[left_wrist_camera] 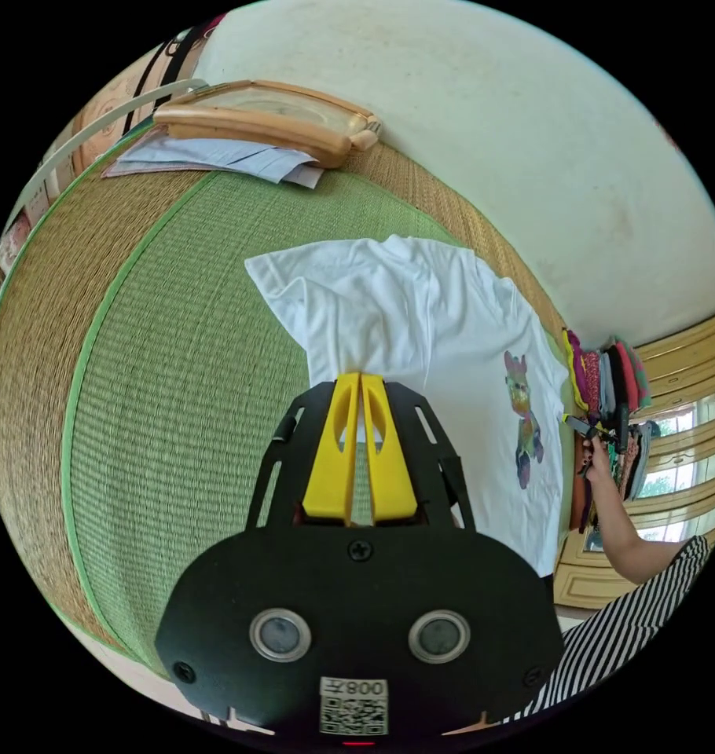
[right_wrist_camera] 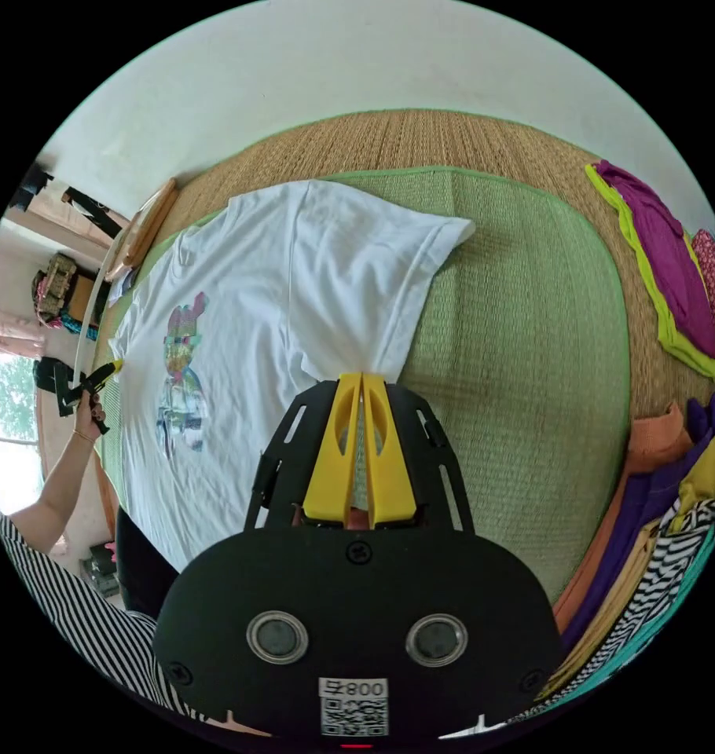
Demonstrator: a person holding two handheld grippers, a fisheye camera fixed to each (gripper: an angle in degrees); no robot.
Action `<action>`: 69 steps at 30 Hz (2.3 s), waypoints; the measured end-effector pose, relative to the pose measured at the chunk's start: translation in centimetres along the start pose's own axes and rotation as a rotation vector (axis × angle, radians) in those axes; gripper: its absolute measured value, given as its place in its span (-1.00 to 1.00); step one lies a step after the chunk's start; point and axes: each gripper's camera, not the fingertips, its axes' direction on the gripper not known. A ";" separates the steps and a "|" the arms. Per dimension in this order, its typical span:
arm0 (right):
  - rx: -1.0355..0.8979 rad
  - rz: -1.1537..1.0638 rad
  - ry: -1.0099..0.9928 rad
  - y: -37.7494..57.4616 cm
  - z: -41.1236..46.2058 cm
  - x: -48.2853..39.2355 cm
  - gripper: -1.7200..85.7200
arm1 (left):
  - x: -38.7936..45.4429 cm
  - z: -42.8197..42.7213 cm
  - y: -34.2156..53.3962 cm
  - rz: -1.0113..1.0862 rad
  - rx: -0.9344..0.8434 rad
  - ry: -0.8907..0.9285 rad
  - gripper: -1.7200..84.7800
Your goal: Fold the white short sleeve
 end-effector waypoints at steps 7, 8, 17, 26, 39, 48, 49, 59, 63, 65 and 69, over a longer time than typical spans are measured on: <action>0.038 0.049 -0.002 2.7 -1.0 1.5 -0.96 | -0.6 -0.9 2.2 0.010 0.008 0.005 -0.95; 0.050 0.056 0.005 3.1 -1.3 1.7 -0.96 | -0.8 -0.8 2.3 0.005 -0.005 0.004 -0.95; 0.073 0.092 -0.128 9.9 -4.0 3.5 -0.96 | -2.6 -2.1 9.6 -0.035 -0.076 0.270 -0.87; -0.105 0.164 -0.183 22.7 -4.1 2.9 -0.91 | -1.8 -1.3 21.4 -0.104 -0.316 0.324 -0.78; -0.170 0.209 -0.108 30.7 -3.2 3.2 -0.87 | -0.8 0.1 24.3 -0.123 -0.373 0.302 -0.92; -0.200 0.126 -0.085 31.1 -2.4 1.7 -0.95 | 0.4 -3.0 23.7 -0.091 -0.300 0.321 -0.93; -0.203 0.126 -0.089 31.2 -2.4 1.7 -0.96 | 0.5 -3.3 23.5 -0.081 -0.297 0.310 -0.93; -0.292 0.103 -0.140 33.2 -1.1 1.1 -0.96 | -0.4 -2.6 22.9 -0.151 -0.331 0.245 -0.93; -0.239 0.125 -0.154 32.5 -2.2 1.0 -0.96 | -0.2 -2.9 22.1 -0.170 -0.295 0.262 -0.92; -0.210 0.130 -0.151 31.9 -2.8 1.1 -0.96 | -0.1 -3.5 21.5 -0.173 -0.261 0.251 -0.91; -0.130 0.141 -0.161 29.2 -4.1 1.4 -0.96 | 0.2 -4.5 18.8 -0.181 -0.161 0.250 -0.91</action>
